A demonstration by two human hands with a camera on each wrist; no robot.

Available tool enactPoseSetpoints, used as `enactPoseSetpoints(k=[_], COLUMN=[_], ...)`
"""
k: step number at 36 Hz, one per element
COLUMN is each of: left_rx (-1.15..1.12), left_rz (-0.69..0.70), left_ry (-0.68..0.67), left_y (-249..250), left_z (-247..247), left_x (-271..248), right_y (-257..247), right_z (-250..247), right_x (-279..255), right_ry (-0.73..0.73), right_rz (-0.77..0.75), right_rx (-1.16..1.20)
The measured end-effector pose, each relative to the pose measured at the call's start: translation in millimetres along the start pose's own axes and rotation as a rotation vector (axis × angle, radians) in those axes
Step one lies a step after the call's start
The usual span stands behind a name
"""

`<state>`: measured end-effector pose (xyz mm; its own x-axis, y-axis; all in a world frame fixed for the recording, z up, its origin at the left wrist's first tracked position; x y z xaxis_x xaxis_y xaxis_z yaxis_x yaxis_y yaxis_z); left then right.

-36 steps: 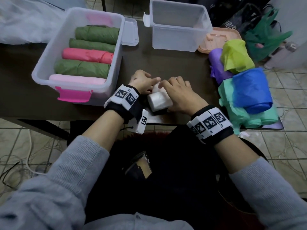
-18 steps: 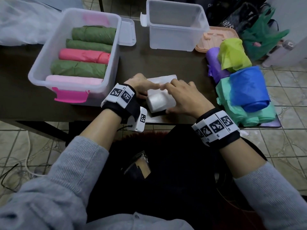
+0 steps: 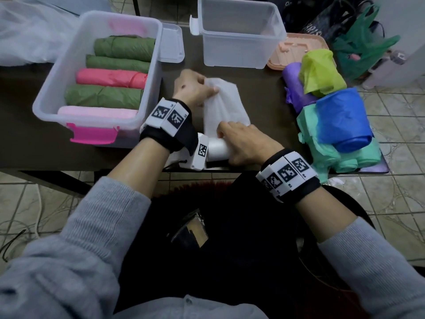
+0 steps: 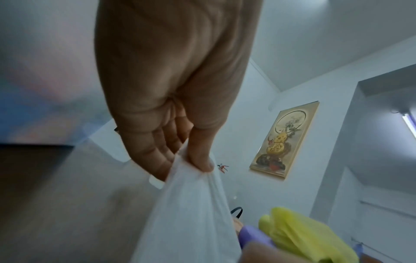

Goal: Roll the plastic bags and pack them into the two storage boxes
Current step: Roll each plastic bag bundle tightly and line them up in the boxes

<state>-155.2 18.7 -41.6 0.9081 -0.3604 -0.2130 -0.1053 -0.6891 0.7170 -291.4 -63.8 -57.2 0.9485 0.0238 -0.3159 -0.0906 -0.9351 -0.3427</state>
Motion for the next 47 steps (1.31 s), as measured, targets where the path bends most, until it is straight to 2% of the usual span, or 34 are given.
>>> enactPoseSetpoints(k=[6,10,11,12,14,17,21,28,32,40,44,47], left_rx=[0.114,0.421,0.511,0.587,0.692,0.814,0.923,0.941,0.943,0.854,0.677,0.557], left_rz=[0.047,0.155,0.201,0.253,0.324,0.319,0.35,0.409,0.435,0.411,0.426,0.401], left_ry=[0.134,0.236,0.218,0.158,-0.054,-0.323,-0.469,-0.504,-0.497,-0.485,-0.406,-0.24], left_y=[19,24,25,25,20,4,-16,-21,-21,-23,-26,-25], left_z=[-15,-3,2,8,22,40,53,48,45,48,42,37], left_x=[8,9,8,8,9,12,12,13,11,15,15,13], right_y=[0,-2,-2,-3,-3,-3,-4,-8,-7,2,6,9], right_z=[3,6,6,6,6,6,6,2,9,5,1,-3], right_x=[3,4,4,4,5,5,7,7,4,5,10,13], right_ry=[0.019,0.009,0.013,0.016,0.02,0.001,-0.029,-0.066,-0.037,-0.013,-0.025,-0.039], right_rz=[0.017,0.023,0.023,0.026,0.028,0.035,0.04,0.046,0.026,0.044,0.044,0.056], right_rx=[0.08,0.017,0.004,0.0,-0.008,-0.023,-0.004,0.214,0.25,0.43,0.444,0.459])
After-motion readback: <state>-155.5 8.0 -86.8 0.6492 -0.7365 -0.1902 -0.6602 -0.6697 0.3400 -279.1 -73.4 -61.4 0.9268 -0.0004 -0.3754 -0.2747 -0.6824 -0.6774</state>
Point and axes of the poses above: each hand's wrist, its own x-axis towards the middle knuckle, its own z-axis out of the palm, y = z × x, the point moved 2 cm from there along x, towards the middle knuckle, and after that the axes turned 15 degrees about x, right-handed, at the moved point
